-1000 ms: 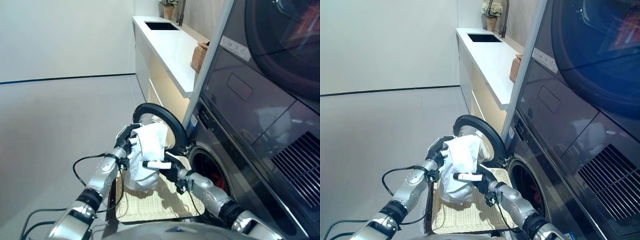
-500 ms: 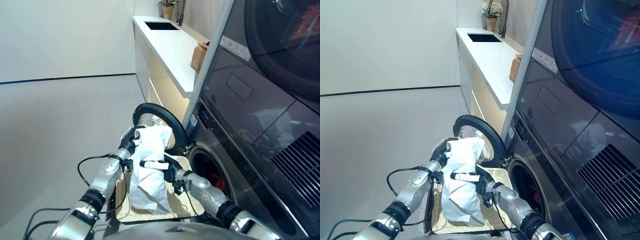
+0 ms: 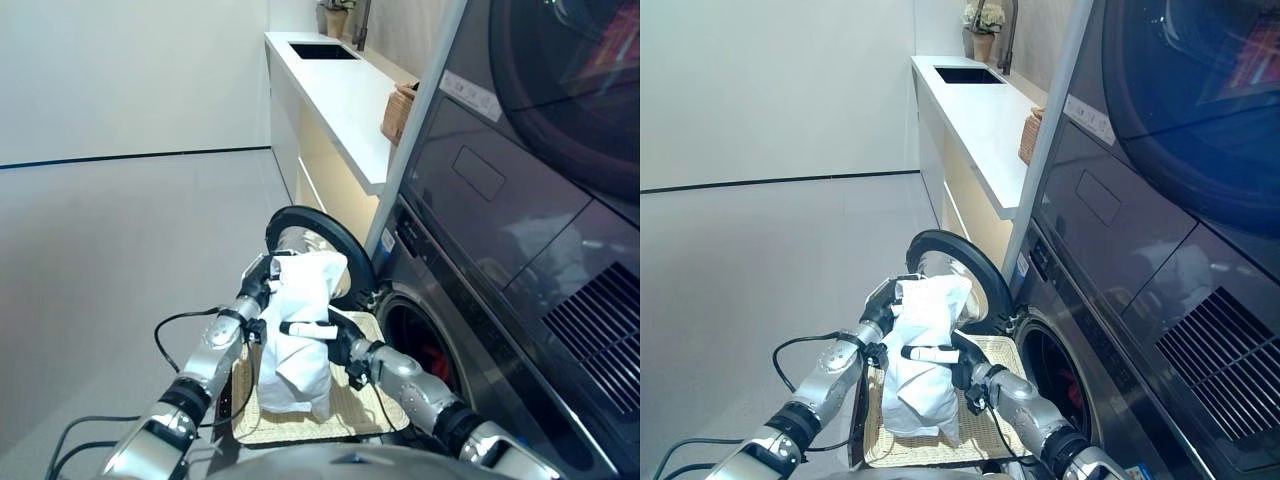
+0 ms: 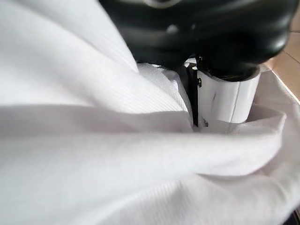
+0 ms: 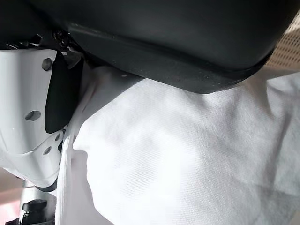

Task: Pick up the clothes and place them into the washing machine

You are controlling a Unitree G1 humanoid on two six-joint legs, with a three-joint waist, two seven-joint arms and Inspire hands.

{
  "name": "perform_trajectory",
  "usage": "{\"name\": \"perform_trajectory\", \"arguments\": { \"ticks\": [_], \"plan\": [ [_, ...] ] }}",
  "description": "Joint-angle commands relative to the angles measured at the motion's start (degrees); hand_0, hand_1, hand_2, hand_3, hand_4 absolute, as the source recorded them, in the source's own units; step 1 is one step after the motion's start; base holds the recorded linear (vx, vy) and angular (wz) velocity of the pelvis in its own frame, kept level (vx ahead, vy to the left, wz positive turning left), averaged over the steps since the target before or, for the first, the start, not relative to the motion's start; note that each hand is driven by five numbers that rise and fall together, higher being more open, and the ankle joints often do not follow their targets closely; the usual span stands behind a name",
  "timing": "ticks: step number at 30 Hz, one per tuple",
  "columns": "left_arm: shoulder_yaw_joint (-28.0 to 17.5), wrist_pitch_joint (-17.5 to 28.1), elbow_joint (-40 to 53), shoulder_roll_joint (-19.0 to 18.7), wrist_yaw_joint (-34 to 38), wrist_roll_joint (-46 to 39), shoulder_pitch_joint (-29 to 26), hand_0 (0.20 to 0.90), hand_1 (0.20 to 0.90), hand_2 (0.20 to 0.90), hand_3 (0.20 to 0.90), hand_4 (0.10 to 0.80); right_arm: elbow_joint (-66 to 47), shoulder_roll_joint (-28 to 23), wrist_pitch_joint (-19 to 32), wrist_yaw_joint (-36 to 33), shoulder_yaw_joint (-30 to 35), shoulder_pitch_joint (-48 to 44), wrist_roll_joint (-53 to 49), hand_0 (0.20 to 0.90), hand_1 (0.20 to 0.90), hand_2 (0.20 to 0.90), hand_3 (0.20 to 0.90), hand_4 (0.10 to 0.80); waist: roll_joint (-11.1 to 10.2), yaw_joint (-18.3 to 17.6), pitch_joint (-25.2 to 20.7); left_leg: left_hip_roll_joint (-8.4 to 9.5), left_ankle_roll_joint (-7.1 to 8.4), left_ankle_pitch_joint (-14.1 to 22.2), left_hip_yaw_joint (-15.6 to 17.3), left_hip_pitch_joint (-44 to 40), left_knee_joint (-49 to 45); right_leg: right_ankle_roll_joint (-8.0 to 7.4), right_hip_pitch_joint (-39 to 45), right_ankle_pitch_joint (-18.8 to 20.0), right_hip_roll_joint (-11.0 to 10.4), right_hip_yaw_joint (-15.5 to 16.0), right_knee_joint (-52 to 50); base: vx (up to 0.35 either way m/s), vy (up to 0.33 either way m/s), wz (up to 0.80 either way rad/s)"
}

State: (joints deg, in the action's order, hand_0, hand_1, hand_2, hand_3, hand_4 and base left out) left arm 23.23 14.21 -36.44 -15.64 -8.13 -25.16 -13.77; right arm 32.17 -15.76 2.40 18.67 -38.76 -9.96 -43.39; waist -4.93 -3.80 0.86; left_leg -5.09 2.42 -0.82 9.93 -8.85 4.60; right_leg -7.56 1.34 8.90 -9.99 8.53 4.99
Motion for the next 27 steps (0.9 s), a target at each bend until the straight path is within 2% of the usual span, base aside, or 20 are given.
{"name": "perform_trajectory", "arguments": {
  "ticks": [1,27],
  "plan": [
    [0.0,6.9,2.8,0.2,0.0,1.4,-5.3,0.900,0.900,0.900,0.900,0.800,-9.0,3.2,6.8,2.4,5.4,-5.6,-5.1,0.200,0.200,0.200,0.200,0.300,0.3,0.1,-0.6,-1.98,3.00,0.1,-4.3,1.7,0.4,-5.11,3.8,-2.6,-5.4,0.8,-0.9,0.000,0.000,0.00],
    [-6.1,6.7,0.9,-2.8,-0.7,3.1,0.1,0.900,0.900,0.900,0.900,0.800,-11.6,-1.5,10.3,-0.6,20.7,3.5,-4.8,0.200,0.200,0.200,0.200,0.300,0.3,-0.8,-0.6,-1.58,2.89,0.3,-3.9,1.7,0.4,-5.39,3.5,-2.3,-5.4,0.5,-0.9,0.000,0.000,0.00]
  ]
}}
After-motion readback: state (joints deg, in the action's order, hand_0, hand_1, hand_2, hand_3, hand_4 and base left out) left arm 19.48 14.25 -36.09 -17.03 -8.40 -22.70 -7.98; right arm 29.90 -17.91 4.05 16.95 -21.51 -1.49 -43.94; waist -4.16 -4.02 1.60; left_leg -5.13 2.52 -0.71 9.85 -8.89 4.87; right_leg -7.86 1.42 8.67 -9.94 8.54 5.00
